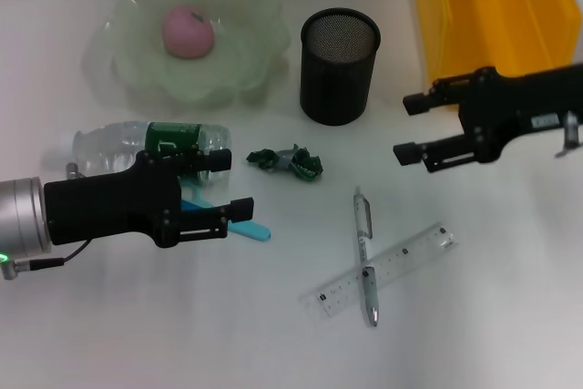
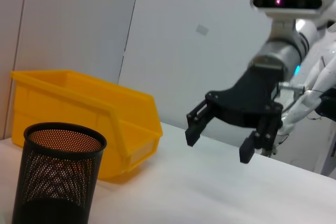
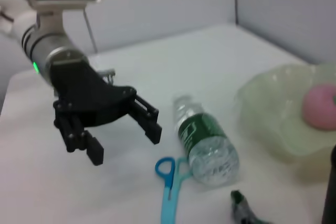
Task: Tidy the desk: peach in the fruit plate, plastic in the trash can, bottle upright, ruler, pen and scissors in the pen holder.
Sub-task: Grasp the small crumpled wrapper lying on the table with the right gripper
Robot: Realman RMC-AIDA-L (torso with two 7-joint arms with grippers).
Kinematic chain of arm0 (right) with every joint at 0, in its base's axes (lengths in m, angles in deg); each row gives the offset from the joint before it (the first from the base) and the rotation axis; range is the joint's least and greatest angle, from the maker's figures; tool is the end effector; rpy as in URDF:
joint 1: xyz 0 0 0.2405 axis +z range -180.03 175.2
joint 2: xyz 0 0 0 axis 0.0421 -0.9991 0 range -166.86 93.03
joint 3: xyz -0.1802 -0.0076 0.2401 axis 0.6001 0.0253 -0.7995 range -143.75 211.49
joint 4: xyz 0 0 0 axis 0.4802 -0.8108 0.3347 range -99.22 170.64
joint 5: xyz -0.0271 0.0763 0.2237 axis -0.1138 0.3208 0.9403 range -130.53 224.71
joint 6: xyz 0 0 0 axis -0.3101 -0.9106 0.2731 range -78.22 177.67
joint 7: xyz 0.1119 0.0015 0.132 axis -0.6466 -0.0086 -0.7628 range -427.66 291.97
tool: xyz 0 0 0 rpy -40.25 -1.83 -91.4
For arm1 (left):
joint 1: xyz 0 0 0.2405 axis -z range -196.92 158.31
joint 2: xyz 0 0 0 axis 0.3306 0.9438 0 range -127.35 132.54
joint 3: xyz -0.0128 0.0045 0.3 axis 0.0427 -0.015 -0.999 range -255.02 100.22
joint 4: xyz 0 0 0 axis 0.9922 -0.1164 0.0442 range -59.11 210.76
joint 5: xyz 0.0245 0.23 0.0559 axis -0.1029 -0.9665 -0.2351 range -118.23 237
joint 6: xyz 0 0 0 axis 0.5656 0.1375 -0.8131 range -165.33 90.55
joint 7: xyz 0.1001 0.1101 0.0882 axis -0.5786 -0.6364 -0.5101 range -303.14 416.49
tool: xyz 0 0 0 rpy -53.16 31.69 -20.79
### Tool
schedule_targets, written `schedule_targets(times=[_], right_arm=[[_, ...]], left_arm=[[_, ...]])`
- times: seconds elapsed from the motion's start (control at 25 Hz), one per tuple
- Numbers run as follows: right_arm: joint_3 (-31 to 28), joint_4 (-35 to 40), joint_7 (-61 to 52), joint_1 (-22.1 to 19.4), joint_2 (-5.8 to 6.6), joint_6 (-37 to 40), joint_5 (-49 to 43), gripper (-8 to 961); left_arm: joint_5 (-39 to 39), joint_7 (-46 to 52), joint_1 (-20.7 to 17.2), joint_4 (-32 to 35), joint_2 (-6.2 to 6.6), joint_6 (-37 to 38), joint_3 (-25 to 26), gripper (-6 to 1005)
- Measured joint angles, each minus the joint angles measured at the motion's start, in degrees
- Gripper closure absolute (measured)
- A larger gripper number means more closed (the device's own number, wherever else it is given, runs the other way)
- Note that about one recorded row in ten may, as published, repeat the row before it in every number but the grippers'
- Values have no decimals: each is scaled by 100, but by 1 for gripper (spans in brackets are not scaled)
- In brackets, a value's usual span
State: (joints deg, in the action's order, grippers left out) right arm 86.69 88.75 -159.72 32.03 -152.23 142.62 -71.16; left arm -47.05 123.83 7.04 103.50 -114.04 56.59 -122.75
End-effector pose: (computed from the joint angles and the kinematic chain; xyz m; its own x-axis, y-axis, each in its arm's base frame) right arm 0.2487 0.4115 -0.0113 0.9367 -0.2415 -0.2534 -0.2789 -0.9524 -0.1230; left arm -0.3181 0.3363 -0.0605 0.7673 0.2883 0.5729 0.3934 -0.9171 -0.0654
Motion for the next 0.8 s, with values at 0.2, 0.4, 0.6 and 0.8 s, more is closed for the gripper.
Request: schedule_targets(times=[0.2,0.4,0.6,0.8], right_arm=[[1,308,-737,701,0,319,-826,203],[210,319,-1052,1244,-27,363,-1154,203],[705,295,-1183,1615,-198,-58,-1414,204],[1260,128,-1281,1803,-365,-804,-1743,204]], left_arm=[[-2,0,-29,0,0,-2,-9,248],[-6,-1,-56,0,0,-7,-9,249],[-8,-14,-78,0,-7,-19,14,249],[-9,-7,-79,0,-9,-46,0,249]])
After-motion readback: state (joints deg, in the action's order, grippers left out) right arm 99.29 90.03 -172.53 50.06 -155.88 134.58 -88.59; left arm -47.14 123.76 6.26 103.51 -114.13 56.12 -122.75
